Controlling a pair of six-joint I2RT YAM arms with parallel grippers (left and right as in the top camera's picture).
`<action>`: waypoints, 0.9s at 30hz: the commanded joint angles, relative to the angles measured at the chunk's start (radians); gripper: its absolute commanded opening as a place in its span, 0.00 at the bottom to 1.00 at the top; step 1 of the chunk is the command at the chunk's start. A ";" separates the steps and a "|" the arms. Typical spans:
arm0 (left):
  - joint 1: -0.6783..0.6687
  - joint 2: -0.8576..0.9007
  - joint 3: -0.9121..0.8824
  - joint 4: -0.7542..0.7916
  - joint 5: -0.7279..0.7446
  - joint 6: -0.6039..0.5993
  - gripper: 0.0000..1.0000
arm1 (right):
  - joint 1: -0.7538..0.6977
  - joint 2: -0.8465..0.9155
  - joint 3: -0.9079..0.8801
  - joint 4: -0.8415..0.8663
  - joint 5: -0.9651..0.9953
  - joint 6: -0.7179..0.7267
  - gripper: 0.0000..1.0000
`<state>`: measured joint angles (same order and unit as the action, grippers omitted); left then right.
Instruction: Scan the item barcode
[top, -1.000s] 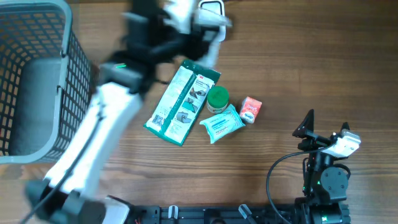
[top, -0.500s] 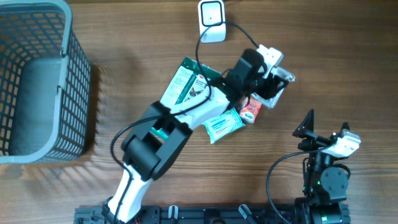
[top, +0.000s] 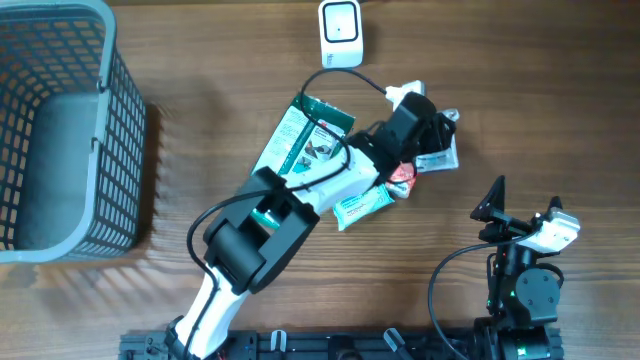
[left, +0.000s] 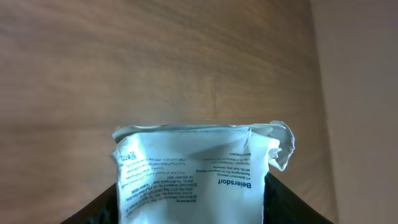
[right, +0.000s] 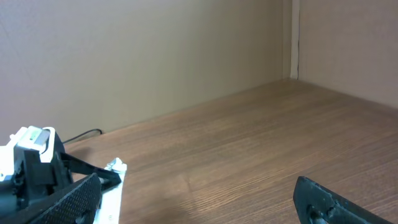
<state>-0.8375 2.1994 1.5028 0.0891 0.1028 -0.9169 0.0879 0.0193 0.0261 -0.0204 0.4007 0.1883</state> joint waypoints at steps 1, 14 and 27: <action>-0.049 -0.005 0.004 -0.005 -0.052 -0.072 0.57 | -0.002 -0.005 0.002 0.005 -0.003 -0.003 1.00; 0.025 -0.078 0.062 -0.058 -0.152 0.280 1.00 | -0.002 -0.005 0.002 0.005 -0.003 -0.003 1.00; 0.124 -0.623 0.291 -0.388 -0.490 1.110 1.00 | -0.002 -0.005 0.002 0.005 -0.003 -0.003 1.00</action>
<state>-0.6941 1.7954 1.7412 -0.3206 -0.1577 -0.1379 0.0879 0.0193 0.0261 -0.0204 0.4007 0.1883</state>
